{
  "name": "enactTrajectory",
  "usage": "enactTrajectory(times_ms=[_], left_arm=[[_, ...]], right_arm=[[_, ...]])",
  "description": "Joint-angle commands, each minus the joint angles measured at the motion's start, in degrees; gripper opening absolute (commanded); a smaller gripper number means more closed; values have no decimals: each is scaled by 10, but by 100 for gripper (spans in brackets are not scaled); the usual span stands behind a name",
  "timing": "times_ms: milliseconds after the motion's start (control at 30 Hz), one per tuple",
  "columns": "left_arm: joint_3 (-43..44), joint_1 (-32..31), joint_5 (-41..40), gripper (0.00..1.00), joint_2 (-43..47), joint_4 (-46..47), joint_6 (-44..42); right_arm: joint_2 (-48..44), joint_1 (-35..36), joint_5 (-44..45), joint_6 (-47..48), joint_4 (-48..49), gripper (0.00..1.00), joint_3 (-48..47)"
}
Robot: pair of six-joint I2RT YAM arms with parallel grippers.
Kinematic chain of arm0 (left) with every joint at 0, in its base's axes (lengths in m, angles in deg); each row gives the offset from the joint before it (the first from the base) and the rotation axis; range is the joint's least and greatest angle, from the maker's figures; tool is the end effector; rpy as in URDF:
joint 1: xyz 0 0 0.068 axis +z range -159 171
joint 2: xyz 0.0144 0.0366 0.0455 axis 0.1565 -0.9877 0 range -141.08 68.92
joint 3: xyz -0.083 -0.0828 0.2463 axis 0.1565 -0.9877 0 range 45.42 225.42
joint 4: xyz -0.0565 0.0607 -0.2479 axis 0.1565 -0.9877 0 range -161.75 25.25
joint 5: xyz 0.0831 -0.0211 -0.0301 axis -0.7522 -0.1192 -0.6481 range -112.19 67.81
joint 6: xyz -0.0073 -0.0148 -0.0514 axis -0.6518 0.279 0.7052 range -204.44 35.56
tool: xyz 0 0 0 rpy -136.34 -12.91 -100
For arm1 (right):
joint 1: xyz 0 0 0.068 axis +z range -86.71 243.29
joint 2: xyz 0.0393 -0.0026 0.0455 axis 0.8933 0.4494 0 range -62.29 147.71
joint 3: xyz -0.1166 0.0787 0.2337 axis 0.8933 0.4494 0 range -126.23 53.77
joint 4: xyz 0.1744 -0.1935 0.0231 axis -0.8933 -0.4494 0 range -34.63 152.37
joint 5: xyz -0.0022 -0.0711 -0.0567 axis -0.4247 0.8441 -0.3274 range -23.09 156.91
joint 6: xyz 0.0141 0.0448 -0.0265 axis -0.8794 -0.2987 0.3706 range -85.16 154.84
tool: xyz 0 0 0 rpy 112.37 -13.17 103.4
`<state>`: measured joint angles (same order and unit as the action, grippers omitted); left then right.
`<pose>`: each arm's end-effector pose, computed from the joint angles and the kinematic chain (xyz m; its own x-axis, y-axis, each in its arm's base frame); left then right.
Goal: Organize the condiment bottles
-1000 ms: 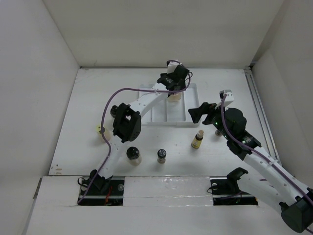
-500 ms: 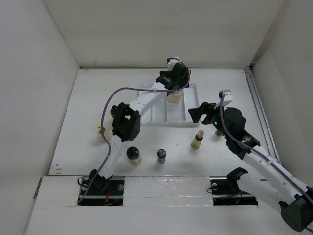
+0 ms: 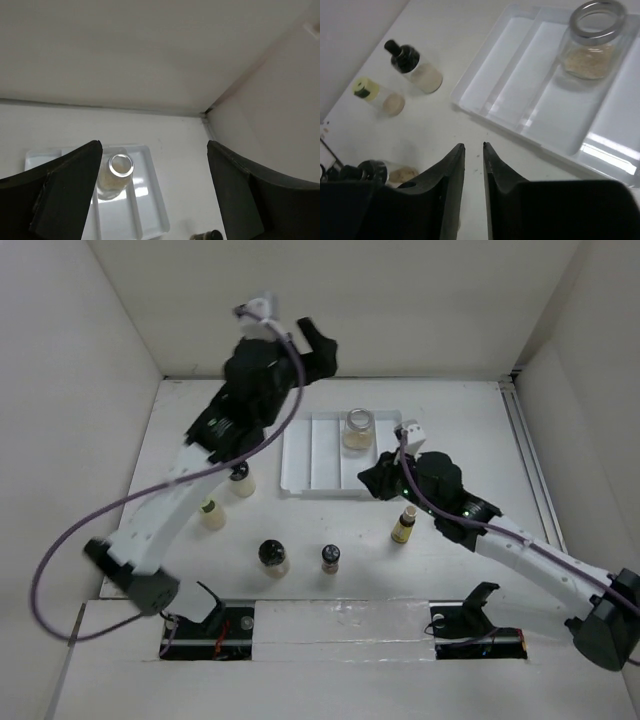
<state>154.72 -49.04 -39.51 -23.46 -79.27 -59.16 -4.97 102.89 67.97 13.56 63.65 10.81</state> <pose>0.2792 -0.2207 0.5103 -0.1362 -0.4180 -0.8982 0.3629 0.8225 -0.4379 0.1827 0.1503 0.3083 -0.3887 0.1494 -0.9092 -0.5176 0.7809 0.3496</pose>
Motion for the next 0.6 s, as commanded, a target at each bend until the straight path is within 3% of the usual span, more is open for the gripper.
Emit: enactTrajectory(times_ms=[0,33,100,167,200,233,400,567], left_arm=[[-193,11,-42,82,153,43,13],[-238,11,-57,82,237,61,29],[-314,11,-100,80,316,66,42],[-411,16,-146,80,417,57,56],[-411,16,-158,80,446,49,56],[-440,16,-169,80,473,42,61],[-505,16,-203,80,617,2,72],[-544,16,-224,80,691,-8,64]], right_arm=[[59,50,-2,32,7,30,-70],[78,63,-2,38,7,33,-83],[117,96,3,46,7,40,-126],[207,121,-7,61,7,64,-180],[207,127,-7,61,7,64,-200],[254,132,-7,61,7,71,-219],[408,145,-28,71,7,74,-360],[554,145,-33,71,-10,74,-531]])
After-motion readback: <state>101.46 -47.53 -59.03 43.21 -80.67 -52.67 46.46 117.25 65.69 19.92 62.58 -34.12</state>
